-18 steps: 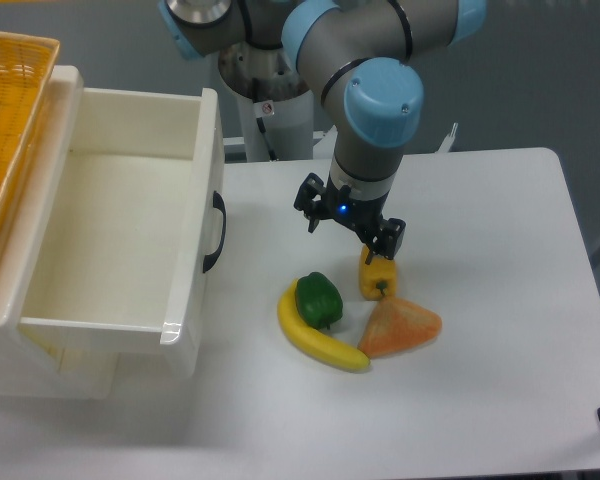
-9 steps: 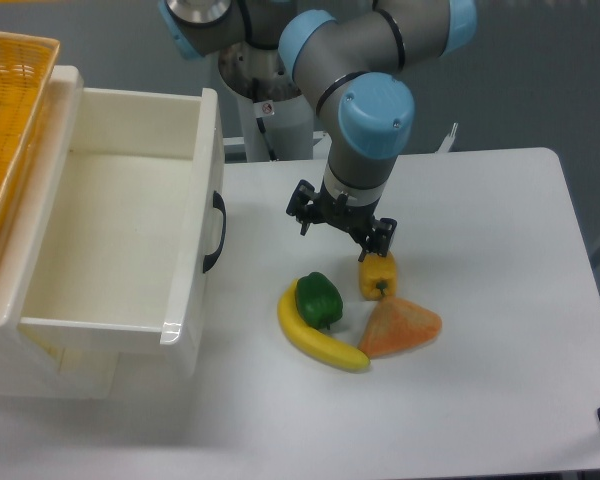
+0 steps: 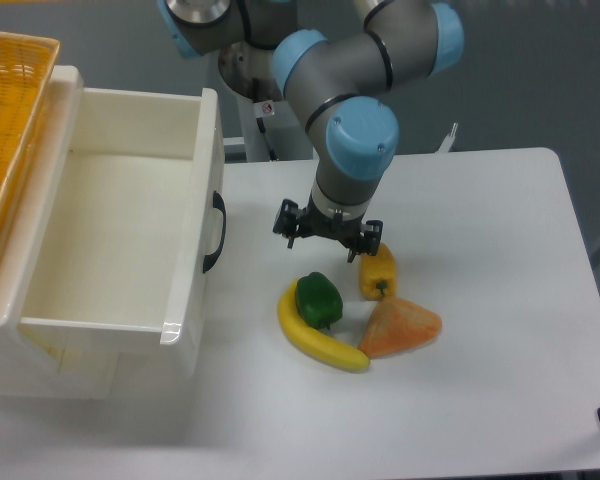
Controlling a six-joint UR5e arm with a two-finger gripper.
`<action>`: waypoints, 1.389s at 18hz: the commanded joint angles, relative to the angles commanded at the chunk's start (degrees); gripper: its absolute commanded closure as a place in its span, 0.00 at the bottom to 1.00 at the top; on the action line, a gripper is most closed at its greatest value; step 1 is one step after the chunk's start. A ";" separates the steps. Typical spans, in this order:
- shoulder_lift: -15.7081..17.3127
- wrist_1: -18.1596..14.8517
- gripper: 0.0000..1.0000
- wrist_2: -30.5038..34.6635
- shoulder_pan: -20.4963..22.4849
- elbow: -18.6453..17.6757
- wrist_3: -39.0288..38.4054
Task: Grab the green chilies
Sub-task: 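Move the gripper over the green bell pepper and lower onto it, then close the gripper around the green bell pepper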
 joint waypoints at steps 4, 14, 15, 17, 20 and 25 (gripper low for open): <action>-1.58 0.26 0.00 0.09 -0.70 0.53 -2.20; -5.98 2.64 0.00 0.79 -1.41 0.36 -10.04; -6.07 2.81 0.00 0.88 -1.50 0.44 -10.04; -6.60 2.81 0.00 0.88 -1.41 0.88 -9.95; -8.35 5.08 0.00 0.97 -1.41 0.45 -9.95; -9.59 7.47 0.00 1.05 -1.41 0.09 -9.95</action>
